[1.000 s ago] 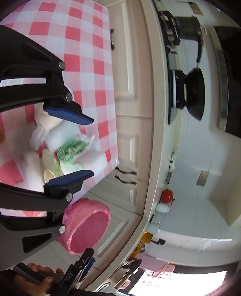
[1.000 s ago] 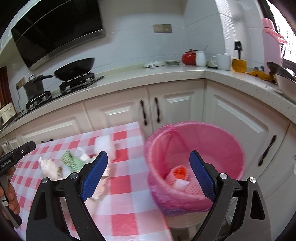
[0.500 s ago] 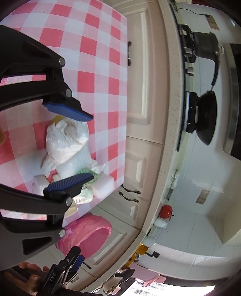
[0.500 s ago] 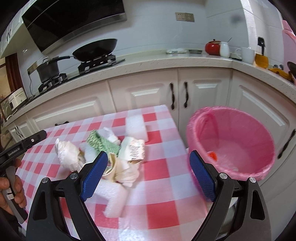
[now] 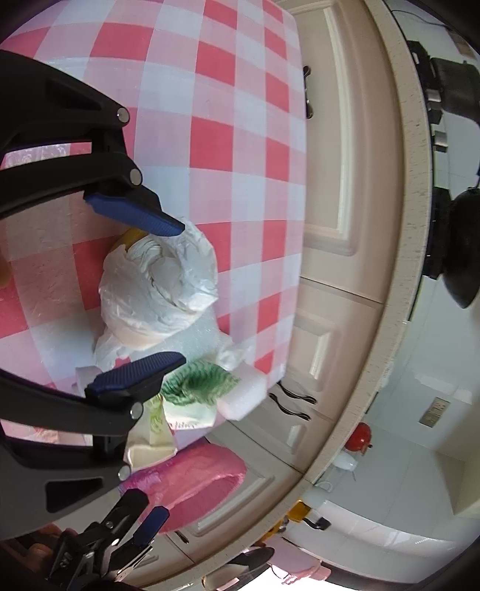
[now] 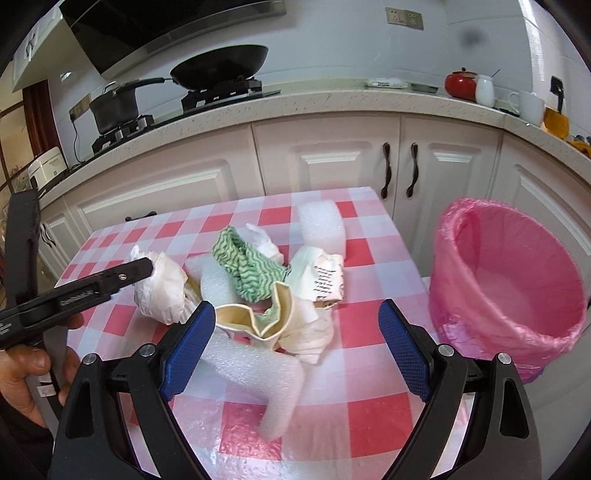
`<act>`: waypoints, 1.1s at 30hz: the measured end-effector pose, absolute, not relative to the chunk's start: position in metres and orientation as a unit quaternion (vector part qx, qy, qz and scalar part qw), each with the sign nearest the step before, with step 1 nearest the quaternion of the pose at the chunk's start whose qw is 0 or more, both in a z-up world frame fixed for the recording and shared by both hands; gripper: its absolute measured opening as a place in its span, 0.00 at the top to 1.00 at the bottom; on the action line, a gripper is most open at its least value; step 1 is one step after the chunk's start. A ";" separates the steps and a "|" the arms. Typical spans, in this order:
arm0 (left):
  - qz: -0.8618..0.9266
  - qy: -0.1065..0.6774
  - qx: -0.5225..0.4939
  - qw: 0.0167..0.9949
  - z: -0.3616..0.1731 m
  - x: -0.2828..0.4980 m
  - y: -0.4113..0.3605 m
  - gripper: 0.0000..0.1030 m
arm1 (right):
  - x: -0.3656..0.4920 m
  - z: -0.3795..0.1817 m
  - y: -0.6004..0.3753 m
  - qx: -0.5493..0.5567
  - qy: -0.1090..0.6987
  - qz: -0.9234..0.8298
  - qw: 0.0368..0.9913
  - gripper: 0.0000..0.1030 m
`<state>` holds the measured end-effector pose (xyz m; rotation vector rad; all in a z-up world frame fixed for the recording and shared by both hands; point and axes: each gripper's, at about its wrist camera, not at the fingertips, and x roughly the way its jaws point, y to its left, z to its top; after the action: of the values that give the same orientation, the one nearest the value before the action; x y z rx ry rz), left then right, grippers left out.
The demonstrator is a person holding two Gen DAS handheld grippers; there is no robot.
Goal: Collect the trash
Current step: 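Return both open tools over the table toward the plastic bag and cup, then grasp the white plastic bag with left tool while right tool grasps cream paper cup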
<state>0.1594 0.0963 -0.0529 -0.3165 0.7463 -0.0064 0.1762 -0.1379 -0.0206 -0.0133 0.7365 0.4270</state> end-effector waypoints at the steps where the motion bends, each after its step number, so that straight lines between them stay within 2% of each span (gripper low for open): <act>1: -0.006 0.367 -0.157 0.917 -0.056 0.162 0.097 0.41 | 0.177 -0.022 -0.135 -0.008 0.359 0.208 0.910 0.18; 2: -0.007 0.371 -0.157 0.915 -0.059 0.165 0.097 0.42 | 0.177 -0.023 -0.132 -0.008 0.360 0.210 0.909 0.18; 4: -0.005 0.382 -0.155 0.911 -0.065 0.169 0.097 0.56 | 0.179 -0.027 -0.127 -0.005 0.366 0.215 0.906 0.18; 6: -0.011 0.387 -0.162 0.908 -0.070 0.171 0.100 0.63 | 0.181 -0.030 -0.121 -0.005 0.371 0.218 0.903 0.18; 10: -0.016 0.384 -0.159 0.909 -0.068 0.167 0.101 0.73 | 0.186 -0.036 -0.112 0.000 0.381 0.221 0.898 0.18; 17: -0.009 0.372 -0.168 0.913 -0.060 0.150 0.114 0.75 | 0.192 -0.049 -0.096 -0.012 0.399 0.212 0.892 0.18; 22: -0.002 0.362 -0.172 0.916 -0.051 0.141 0.124 0.75 | 0.198 -0.057 -0.092 -0.014 0.410 0.208 0.888 0.33; 24: 0.000 0.359 -0.171 0.918 -0.048 0.138 0.126 0.75 | 0.200 -0.060 -0.091 -0.012 0.415 0.207 0.886 0.45; 33: 0.008 0.345 -0.166 0.924 -0.036 0.130 0.128 0.75 | 0.196 -0.053 -0.096 -0.005 0.406 0.214 0.889 0.50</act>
<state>0.1305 0.1276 -0.0359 -0.3404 0.7076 0.0163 0.1955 -0.0965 -0.0528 -0.0094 0.8433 0.4444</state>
